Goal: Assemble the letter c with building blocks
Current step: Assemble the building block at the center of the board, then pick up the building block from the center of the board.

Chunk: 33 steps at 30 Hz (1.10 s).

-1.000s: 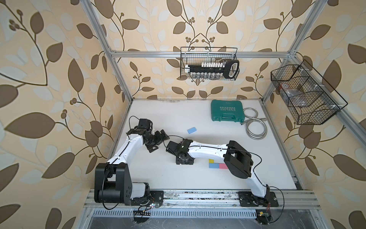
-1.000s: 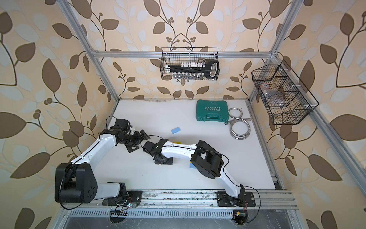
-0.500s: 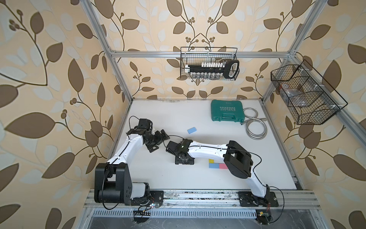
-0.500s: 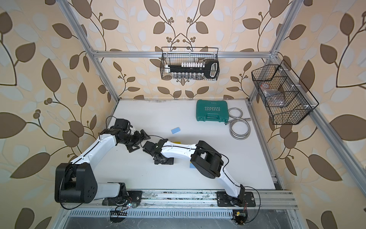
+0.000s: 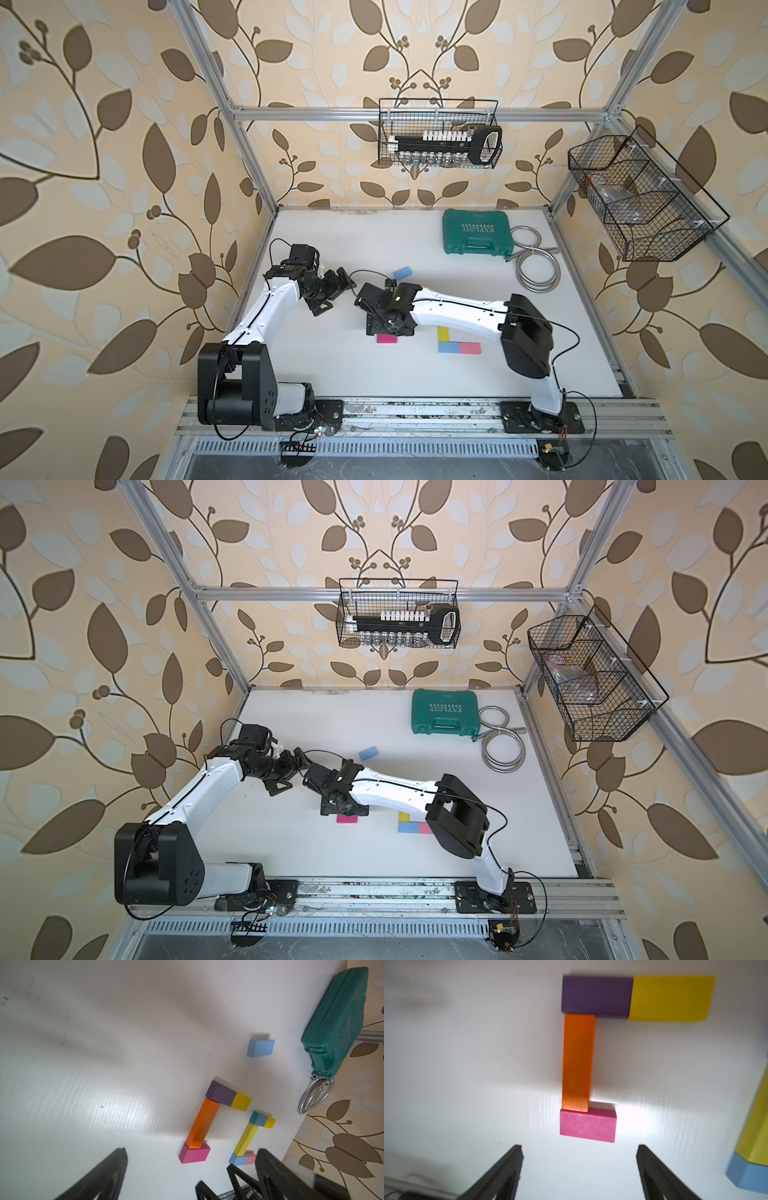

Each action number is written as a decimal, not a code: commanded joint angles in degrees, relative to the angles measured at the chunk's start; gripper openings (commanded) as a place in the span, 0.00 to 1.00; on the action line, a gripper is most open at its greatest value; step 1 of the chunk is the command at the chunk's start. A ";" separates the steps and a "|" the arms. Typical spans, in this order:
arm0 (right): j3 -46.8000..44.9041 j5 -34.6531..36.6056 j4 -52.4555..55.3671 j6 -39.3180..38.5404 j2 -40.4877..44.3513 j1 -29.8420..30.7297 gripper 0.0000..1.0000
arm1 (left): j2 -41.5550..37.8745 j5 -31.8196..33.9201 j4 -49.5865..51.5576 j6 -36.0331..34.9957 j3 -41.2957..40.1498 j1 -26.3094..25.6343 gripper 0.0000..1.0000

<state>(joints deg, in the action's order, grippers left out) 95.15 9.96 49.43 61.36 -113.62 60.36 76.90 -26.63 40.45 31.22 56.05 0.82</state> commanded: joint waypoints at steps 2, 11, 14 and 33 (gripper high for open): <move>-1.24 -1.64 -0.58 -11.11 5.57 -9.71 0.85 | 1.29 -0.78 2.54 -1.78 5.31 0.25 0.99; 7.67 -6.70 0.91 -32.19 -0.67 -22.58 0.86 | 3.84 -1.58 2.58 -1.49 7.85 0.23 0.99; 13.25 -5.11 2.60 -36.25 -5.77 -23.20 0.86 | 4.63 -1.42 2.70 -1.37 8.69 0.19 0.99; 33.88 -8.24 8.31 -41.59 -28.24 -23.59 0.86 | 8.35 -2.72 2.36 -0.99 11.56 0.10 0.99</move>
<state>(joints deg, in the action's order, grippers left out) 127.22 2.57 56.01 20.49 -140.09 36.84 85.01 -28.16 42.26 31.03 65.82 0.82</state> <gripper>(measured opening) 0.862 0.988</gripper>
